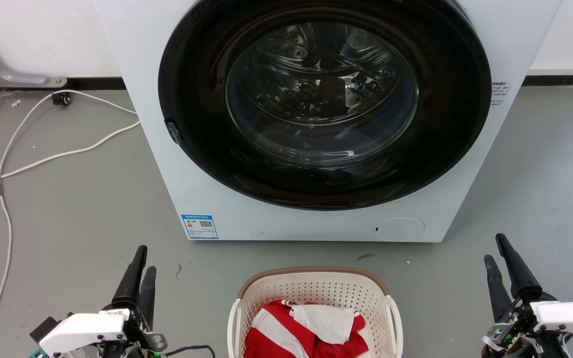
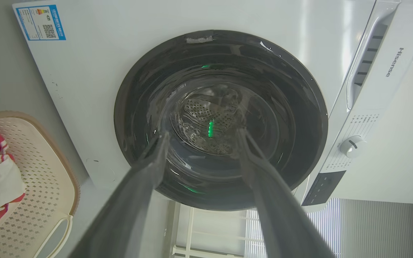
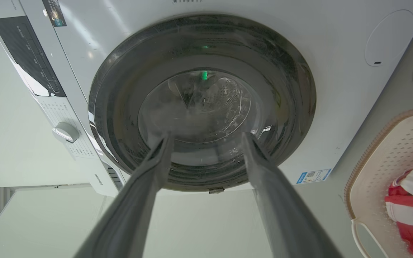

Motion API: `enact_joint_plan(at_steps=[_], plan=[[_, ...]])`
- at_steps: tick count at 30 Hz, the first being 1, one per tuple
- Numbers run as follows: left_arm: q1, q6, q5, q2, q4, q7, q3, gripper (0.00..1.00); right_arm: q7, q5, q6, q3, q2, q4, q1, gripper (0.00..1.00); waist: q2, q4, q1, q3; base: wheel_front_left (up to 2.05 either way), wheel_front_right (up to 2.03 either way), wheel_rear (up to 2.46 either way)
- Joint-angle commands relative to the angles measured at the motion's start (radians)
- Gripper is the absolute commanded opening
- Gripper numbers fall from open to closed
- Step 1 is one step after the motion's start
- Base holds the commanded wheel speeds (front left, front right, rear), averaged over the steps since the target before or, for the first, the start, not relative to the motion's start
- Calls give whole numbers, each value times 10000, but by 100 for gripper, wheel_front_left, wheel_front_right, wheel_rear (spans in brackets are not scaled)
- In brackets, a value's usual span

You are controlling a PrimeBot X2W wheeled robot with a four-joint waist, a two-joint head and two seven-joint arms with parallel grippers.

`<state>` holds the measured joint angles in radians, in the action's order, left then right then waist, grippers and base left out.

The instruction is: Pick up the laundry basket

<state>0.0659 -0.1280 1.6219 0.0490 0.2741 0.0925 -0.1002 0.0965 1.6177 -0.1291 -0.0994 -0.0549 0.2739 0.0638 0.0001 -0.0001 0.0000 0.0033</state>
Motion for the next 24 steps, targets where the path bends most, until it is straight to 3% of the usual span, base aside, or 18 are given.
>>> enact_joint_plan(at_steps=[1, 14, 24], plan=[[164, -11, -116, 49, -286, -105, 17, 100, -107, -112, -14, 80, -20, -250, 198, 100, -1, -2, 0, 4, 0, 0, 0], [-68, -15, -773, 46, -572, -710, -283, 100, -722, -1173, -15, 193, -10, -609, 59, 100, -1, -19, 0, 22, 0, 0, 0], [46, -18, -2138, 45, -607, -1119, -1192, 100, -1134, -3418, -17, -39, -4, -1174, 159, 100, -1, -18, 0, 39, 0, 0, 0]])
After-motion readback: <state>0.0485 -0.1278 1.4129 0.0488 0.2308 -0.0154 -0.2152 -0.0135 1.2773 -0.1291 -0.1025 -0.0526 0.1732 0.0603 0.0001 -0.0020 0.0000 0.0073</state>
